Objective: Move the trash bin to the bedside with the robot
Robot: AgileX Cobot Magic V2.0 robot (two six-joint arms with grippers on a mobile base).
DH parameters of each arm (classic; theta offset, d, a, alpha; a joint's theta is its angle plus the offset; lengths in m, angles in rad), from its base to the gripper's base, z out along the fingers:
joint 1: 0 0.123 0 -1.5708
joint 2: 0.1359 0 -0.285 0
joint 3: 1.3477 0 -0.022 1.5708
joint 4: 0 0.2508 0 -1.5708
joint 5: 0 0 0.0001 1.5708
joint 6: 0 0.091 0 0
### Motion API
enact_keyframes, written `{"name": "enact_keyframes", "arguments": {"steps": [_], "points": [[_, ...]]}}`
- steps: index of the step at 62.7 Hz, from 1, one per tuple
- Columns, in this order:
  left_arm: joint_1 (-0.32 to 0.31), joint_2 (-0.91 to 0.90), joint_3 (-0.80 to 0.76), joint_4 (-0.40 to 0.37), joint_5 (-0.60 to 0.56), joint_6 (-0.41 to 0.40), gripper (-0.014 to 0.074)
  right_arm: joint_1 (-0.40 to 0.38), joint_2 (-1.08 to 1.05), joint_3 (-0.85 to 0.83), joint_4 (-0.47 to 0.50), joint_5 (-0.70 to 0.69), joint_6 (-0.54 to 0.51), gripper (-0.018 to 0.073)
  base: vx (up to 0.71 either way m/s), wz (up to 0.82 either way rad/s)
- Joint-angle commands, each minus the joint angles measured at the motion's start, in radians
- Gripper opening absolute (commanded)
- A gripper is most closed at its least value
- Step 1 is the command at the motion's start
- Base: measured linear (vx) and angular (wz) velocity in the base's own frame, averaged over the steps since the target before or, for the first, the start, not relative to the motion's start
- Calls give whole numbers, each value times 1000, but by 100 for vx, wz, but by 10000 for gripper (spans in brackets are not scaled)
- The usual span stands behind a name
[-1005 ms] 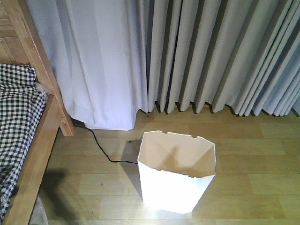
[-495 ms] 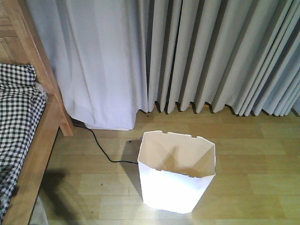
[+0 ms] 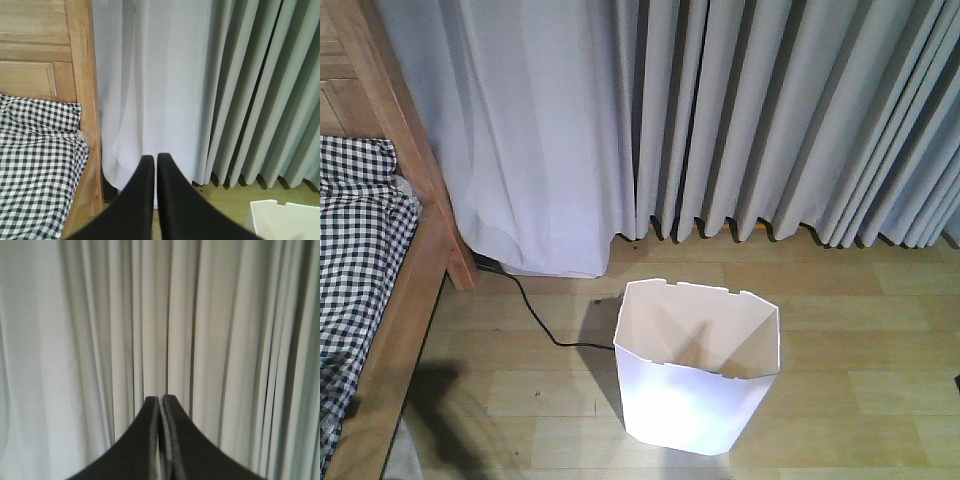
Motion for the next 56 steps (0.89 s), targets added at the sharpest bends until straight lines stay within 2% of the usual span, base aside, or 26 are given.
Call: {"name": "enact_keyframes", "arguments": {"steps": [1, 5, 9, 14, 21, 36, 56], "points": [[0, -14, 19, -4, -68, -6, -6, 2, -47, 52, -43, -142, 51, -9, 0, 0], [0, -14, 19, -4, -68, -6, -6, 1, -100, 86, -62, -120, 49, -9, 0, 0], [0, -14, 19, -4, -68, -6, -6, -2, -142, 84, -129, -32, 61, -9, 0, 0], [0, -14, 19, -4, -69, -6, -6, -1, -138, 84, -215, 1, 124, -9, 0, 0], [0, -14, 19, -4, -69, -6, -6, -1, -138, 84, -269, 1, 194, -9, 0, 0], [0, -14, 19, -4, -69, -6, -6, -1, -137, 84, -313, -3, 276, -9, 0, 0], [0, -14, 19, -4, -69, -6, -6, -1, -137, 84, -321, -2, 274, -9, 0, 0]]}}
